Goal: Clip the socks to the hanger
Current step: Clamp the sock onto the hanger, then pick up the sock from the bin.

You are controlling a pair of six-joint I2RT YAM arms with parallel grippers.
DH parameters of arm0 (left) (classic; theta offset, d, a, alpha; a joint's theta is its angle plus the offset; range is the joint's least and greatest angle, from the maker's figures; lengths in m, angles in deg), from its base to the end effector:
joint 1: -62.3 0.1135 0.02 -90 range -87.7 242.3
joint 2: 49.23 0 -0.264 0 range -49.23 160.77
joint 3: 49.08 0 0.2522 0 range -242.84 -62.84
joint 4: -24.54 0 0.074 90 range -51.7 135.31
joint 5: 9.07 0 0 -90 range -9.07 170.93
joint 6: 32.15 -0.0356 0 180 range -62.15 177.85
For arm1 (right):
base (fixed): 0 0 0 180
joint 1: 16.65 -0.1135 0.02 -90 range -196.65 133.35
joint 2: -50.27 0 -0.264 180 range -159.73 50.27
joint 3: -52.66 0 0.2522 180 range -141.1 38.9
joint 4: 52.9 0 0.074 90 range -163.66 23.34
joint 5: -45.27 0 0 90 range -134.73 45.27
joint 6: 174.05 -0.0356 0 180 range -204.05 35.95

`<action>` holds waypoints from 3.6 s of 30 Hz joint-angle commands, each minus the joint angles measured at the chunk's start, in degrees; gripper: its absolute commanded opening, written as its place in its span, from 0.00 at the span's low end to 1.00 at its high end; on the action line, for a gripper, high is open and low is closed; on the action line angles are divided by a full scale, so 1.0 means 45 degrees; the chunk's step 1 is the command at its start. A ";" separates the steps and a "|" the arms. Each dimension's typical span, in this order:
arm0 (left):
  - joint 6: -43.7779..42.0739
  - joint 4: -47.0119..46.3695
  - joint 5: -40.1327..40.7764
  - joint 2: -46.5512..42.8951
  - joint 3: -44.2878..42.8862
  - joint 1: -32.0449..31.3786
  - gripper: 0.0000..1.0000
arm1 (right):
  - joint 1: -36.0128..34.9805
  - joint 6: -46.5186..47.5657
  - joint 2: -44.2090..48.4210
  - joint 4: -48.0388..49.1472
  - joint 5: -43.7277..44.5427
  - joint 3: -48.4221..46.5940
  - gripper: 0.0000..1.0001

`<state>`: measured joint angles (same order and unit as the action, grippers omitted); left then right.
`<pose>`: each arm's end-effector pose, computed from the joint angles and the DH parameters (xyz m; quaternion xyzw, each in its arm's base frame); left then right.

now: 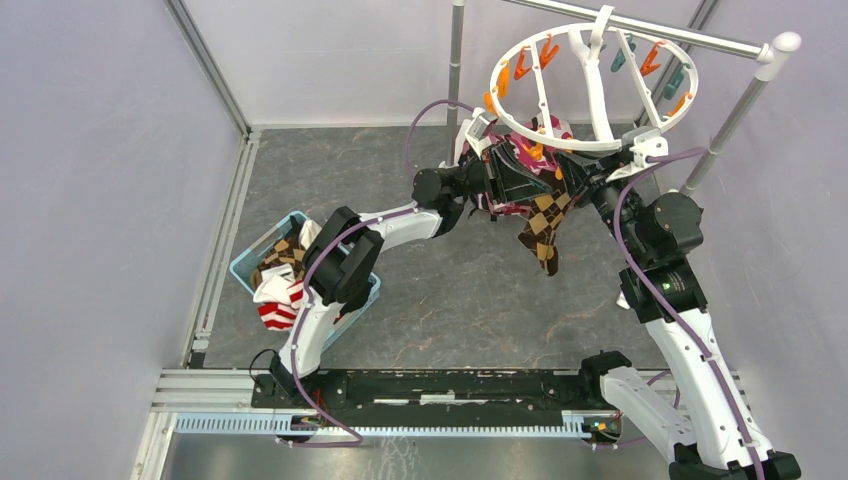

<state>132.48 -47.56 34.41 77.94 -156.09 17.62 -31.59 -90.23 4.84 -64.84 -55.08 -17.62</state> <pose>0.3210 -0.3538 0.3145 0.2832 0.3859 -0.8146 0.3277 0.1625 0.0500 0.4319 -0.1177 0.6134 0.1980 0.7554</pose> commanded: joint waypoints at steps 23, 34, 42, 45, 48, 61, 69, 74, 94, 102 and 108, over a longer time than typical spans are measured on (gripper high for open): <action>0.1057 -0.3030 0.0551 -0.0118 -0.0756 0.0102 0.02 | -0.0059 0.0092 0.0073 -0.0361 -0.0840 -0.0503 0.03; 0.1130 -0.3016 0.0690 -0.0063 -0.0876 0.0184 0.02 | -0.0044 0.0107 0.0044 -0.0373 -0.0942 -0.0532 0.05; 0.1183 -0.3036 0.0775 -0.0010 -0.0860 0.0184 0.02 | -0.0054 0.0093 0.0075 -0.0377 -0.0939 -0.0547 0.31; 0.1189 -0.3018 0.0813 -0.0010 -0.0845 0.0184 0.02 | -0.0055 0.0112 0.0144 -0.0383 -0.0902 -0.0528 0.42; 0.1189 -0.3015 0.0875 -0.0003 -0.0840 0.0184 0.05 | -0.0067 0.0131 0.0201 -0.0374 -0.0835 -0.0538 0.49; 0.0067 -0.2911 0.1561 -0.1244 0.2648 0.0336 0.53 | -0.0050 0.0936 0.2106 -0.1438 0.0764 0.0399 0.83; -0.1636 -0.2443 0.1881 -0.2973 0.6161 0.0611 0.65 | -0.0052 0.0953 0.4095 -0.1972 0.1324 0.2171 0.88; -0.4093 -0.0455 0.2235 -0.4766 0.8831 0.0614 0.66 | -0.0058 0.0699 0.5466 -0.2377 0.0531 0.3407 0.88; -1.2578 1.8309 1.0580 -1.7525 1.3454 0.0304 1.00 | -0.0064 0.0151 0.5588 0.1218 -0.5872 0.8521 0.83; -1.1746 2.1314 1.4110 -1.9358 1.2694 0.0312 1.00 | -0.0108 -0.0569 0.5288 0.2612 -0.5830 0.9612 0.82; -1.1421 2.4587 1.7684 -1.8879 1.1074 0.0439 0.91 | -0.0185 -0.0583 0.4807 0.3198 -0.5847 0.9858 0.82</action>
<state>79.50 52.92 100.27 -8.02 -101.12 19.06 -31.96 -91.93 27.55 -56.29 -80.11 26.25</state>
